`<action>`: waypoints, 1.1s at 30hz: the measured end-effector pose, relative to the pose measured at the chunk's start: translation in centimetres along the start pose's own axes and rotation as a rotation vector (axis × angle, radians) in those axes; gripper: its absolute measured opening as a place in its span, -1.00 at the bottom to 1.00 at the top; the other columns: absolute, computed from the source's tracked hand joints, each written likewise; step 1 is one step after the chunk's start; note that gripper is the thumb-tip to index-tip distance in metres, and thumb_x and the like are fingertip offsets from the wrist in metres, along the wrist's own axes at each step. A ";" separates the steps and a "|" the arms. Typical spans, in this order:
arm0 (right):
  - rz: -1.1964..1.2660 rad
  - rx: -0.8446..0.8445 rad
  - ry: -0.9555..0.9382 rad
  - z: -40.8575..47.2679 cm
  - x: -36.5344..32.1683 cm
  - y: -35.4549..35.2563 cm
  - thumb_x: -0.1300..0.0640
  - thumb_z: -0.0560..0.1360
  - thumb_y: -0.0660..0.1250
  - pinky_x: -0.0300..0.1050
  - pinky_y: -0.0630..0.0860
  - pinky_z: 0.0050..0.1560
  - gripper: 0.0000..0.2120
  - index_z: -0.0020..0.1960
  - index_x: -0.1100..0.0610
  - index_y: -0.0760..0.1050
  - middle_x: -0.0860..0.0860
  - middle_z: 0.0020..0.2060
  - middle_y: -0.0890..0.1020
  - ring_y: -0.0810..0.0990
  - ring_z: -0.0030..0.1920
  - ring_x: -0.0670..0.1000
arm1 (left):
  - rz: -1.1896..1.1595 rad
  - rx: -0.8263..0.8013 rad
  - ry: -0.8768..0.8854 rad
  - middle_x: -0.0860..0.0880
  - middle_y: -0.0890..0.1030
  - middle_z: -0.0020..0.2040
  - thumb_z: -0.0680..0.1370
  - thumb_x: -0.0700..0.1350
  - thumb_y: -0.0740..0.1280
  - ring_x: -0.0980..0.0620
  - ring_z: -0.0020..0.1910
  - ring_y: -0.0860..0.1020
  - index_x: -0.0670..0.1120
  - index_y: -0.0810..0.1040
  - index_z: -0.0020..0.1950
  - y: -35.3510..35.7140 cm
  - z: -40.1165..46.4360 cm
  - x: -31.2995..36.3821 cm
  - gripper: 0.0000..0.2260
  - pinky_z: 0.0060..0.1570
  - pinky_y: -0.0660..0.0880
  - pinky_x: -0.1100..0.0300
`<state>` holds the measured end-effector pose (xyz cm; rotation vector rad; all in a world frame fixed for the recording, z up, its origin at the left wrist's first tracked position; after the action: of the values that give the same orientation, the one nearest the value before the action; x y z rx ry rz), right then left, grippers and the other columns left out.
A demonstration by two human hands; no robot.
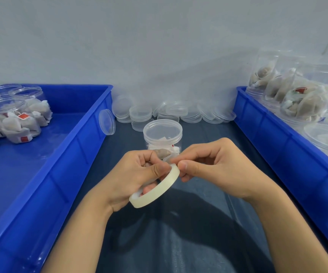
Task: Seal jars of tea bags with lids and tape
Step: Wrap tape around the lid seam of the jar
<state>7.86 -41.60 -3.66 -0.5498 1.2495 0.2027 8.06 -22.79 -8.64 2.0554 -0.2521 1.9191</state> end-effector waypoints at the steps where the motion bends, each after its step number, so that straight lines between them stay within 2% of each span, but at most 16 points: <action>1: 0.002 0.009 0.004 0.0 0.1 -0.1 0.26 0.56 0.47 -0.08 0.66 0.02 -0.86 0.09 0.19 0.76 0.14 -0.12 0.75 0.71 -0.10 0.10 | -0.008 0.010 0.003 -0.19 0.62 -0.30 0.49 -0.07 0.50 0.05 -0.59 0.37 -0.11 0.58 -0.28 -0.1 0.0 0.0 -0.79 -0.59 0.32 0.31; 3: -0.014 0.020 0.017 0.0 0.3 -0.3 0.25 0.54 0.51 -0.05 0.66 0.05 -0.88 0.05 0.14 0.77 0.13 -0.13 0.76 0.73 -0.11 0.12 | -0.031 0.040 0.003 -0.22 0.60 -0.29 0.49 -0.09 0.50 0.07 -0.61 0.36 -0.14 0.58 -0.26 -0.3 0.0 0.0 -0.80 -0.59 0.31 0.33; 5: -0.028 0.013 0.027 0.0 0.3 -0.3 0.24 0.53 0.54 -0.10 0.66 0.04 -0.89 0.02 0.11 0.78 0.11 -0.14 0.77 0.74 -0.13 0.08 | -0.045 0.052 0.003 -0.23 0.58 -0.29 0.48 -0.09 0.51 0.08 -0.62 0.35 -0.17 0.58 -0.23 -0.4 0.0 0.0 -0.80 -0.60 0.31 0.34; 10: 0.047 -0.009 0.058 -0.1 0.3 -0.3 0.29 0.52 0.52 -0.15 0.67 -0.02 -0.91 -0.02 0.14 0.76 0.14 -0.16 0.76 0.75 -0.15 0.10 | -0.008 0.018 0.011 -0.25 0.62 -0.27 0.51 -0.07 0.50 0.06 -0.60 0.37 -0.15 0.60 -0.24 -0.2 0.0 0.0 -0.80 -0.59 0.32 0.31; 15: 0.109 -0.026 0.091 0.0 0.7 0.2 0.33 0.51 0.51 -0.12 0.69 -0.02 -0.80 0.12 0.24 0.72 0.18 -0.04 0.77 0.77 -0.04 0.12 | 0.012 0.046 0.001 -0.27 0.56 -0.24 0.44 -0.01 0.55 0.07 -0.61 0.35 -0.17 0.58 -0.21 -0.4 0.1 -0.1 -0.74 -0.59 0.30 0.32; 18: 0.116 0.016 0.072 0.1 0.5 0.2 0.29 0.45 0.54 -0.15 0.68 -0.07 -0.81 0.06 0.22 0.75 0.16 -0.10 0.78 0.76 -0.14 0.06 | 0.022 0.057 -0.002 -0.27 0.55 -0.22 0.40 0.02 0.56 0.09 -0.60 0.38 -0.20 0.57 -0.18 -0.5 0.1 -0.1 -0.69 -0.59 0.31 0.33; 22: 0.137 0.040 0.062 0.2 0.4 0.1 0.25 0.39 0.56 -0.16 0.69 -0.11 -0.83 -0.02 0.21 0.77 0.17 -0.15 0.77 0.76 -0.19 0.08 | 0.005 0.047 -0.003 -0.25 0.58 -0.25 0.45 -0.03 0.54 0.09 -0.61 0.39 -0.19 0.59 -0.19 -0.5 0.1 -0.1 -0.75 -0.60 0.32 0.32; 29: 0.147 0.007 0.082 0.1 0.6 -0.1 0.30 0.40 0.55 -0.15 0.69 -0.12 -0.81 0.01 0.31 0.74 0.19 -0.17 0.76 0.75 -0.23 0.09 | -0.018 0.007 -0.023 -0.26 0.55 -0.26 0.46 -0.04 0.52 0.07 -0.61 0.36 -0.14 0.58 -0.24 -0.1 0.0 -0.2 -0.78 -0.60 0.31 0.31; 33: 0.148 -0.032 0.077 0.0 0.7 0.0 0.32 0.43 0.54 -0.14 0.68 -0.12 -0.83 -0.01 0.37 0.71 0.14 -0.23 0.76 0.73 -0.24 0.08 | -0.003 -0.010 -0.043 -0.26 0.51 -0.23 0.48 -0.06 0.50 0.07 -0.61 0.35 -0.19 0.55 -0.20 0.1 -0.1 -0.3 -0.76 -0.60 0.31 0.32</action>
<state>8.09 -41.69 -4.33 -0.4962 1.3655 0.3288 7.89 -22.84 -8.92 2.0911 -0.2676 1.8702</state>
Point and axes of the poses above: each hand's wrist, its own z-axis towards the middle knuckle, its own y-axis out of the palm, x = y × z, the point moved 5 cm from there along z, towards the middle knuckle
